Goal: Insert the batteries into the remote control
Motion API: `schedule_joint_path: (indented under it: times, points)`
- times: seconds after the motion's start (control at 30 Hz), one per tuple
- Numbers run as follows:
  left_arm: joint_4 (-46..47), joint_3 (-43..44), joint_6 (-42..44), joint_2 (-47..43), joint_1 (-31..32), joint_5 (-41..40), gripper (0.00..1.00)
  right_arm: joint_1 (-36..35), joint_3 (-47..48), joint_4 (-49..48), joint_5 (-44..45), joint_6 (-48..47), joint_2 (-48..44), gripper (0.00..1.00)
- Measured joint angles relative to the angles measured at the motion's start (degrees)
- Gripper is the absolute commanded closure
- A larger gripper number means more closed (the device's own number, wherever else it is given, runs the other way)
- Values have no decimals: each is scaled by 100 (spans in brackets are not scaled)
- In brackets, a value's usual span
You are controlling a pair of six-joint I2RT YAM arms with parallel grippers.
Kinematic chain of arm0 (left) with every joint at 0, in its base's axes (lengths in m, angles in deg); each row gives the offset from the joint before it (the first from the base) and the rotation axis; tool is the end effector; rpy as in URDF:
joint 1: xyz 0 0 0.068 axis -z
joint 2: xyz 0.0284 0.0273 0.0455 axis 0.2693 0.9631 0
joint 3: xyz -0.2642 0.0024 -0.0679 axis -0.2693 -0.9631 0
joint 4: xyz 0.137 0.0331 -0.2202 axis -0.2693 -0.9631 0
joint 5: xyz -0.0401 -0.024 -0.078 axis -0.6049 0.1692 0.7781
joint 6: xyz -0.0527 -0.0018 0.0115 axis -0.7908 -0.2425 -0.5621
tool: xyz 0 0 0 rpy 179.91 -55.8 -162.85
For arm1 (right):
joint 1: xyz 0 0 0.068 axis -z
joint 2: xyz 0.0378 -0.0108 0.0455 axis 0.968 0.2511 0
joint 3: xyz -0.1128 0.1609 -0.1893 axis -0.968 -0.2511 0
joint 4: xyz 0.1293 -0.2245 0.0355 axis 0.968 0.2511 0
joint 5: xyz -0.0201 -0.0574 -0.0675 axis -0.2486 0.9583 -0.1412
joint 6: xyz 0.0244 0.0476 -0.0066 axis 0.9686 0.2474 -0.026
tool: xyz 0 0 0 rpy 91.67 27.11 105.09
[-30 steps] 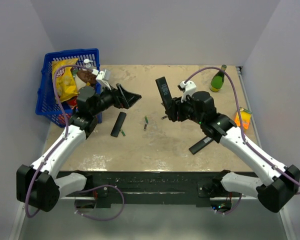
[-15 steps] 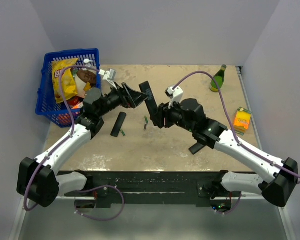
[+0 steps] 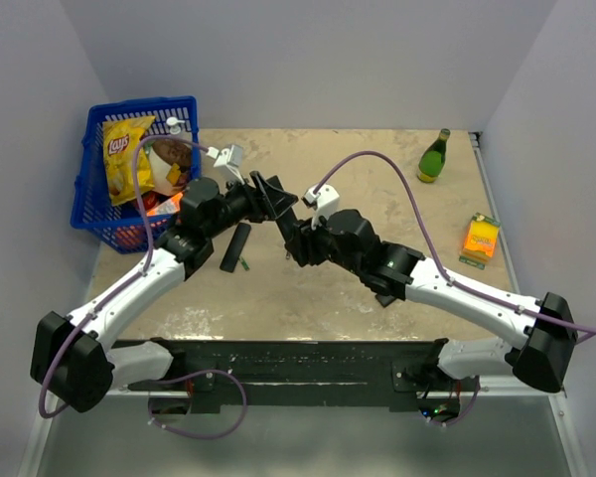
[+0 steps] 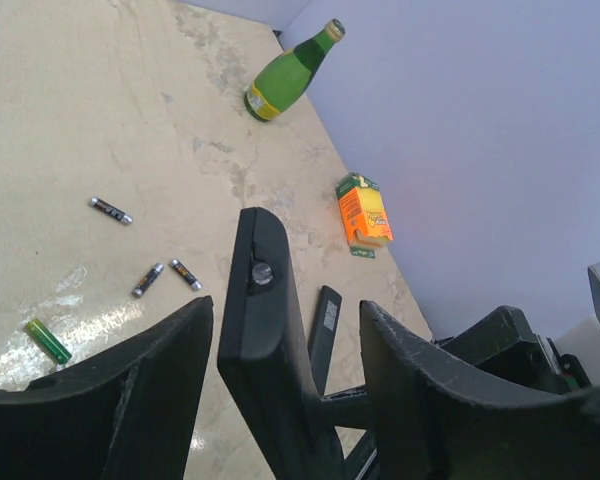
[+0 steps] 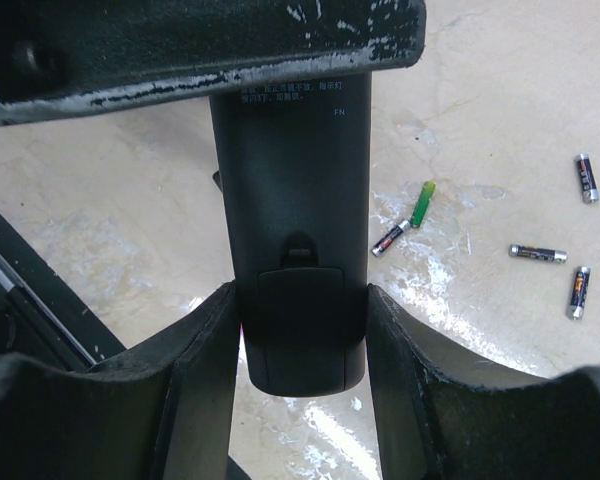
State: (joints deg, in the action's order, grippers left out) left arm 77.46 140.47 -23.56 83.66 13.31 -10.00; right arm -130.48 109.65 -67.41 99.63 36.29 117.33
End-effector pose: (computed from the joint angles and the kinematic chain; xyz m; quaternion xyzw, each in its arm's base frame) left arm 0.2431 -0.1460 0.3291 0.0011 0.7463 -0.4745 0.4668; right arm 0.1715 0.2332 0.3247 -0.2158 0.7990 0.2627 0.4960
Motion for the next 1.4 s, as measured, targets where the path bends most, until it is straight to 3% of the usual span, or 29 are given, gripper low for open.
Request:
schedule_joint_path:
  times: [0.23,0.67,0.93,0.97,1.0,1.07,1.1,1.2,1.23,1.3,1.4]
  points:
    - [4,-216,-50,-310,79,-111,48,-28,0,-90,199,4,35,100]
    - [15,-313,-52,-302,127,-70,52,-48,2,-221,282,4,35,100]
    - [28,-297,-31,-168,162,-7,84,-48,0,-284,280,0,114,100]
    - [20,-271,-20,-168,179,0,90,-48,2,-308,284,0,138,98]
    - [4,-247,42,-168,197,-4,99,-48,0,-332,284,2,162,85]
    - [-22,-205,125,-168,195,2,100,-48,0,-382,282,0,166,70]
    - [-48,-166,184,-168,195,2,100,-48,0,-415,280,0,166,49]
    - [-81,-96,387,-173,197,26,100,-46,0,-490,284,57,162,28]
    - [-74,-94,496,-188,197,17,100,-46,0,-494,280,94,160,12]
    - [-79,-107,730,-256,197,-57,100,-48,0,-476,278,260,118,2]
    - [-24,-262,1040,-584,195,-267,100,-57,0,-389,299,560,-52,2]
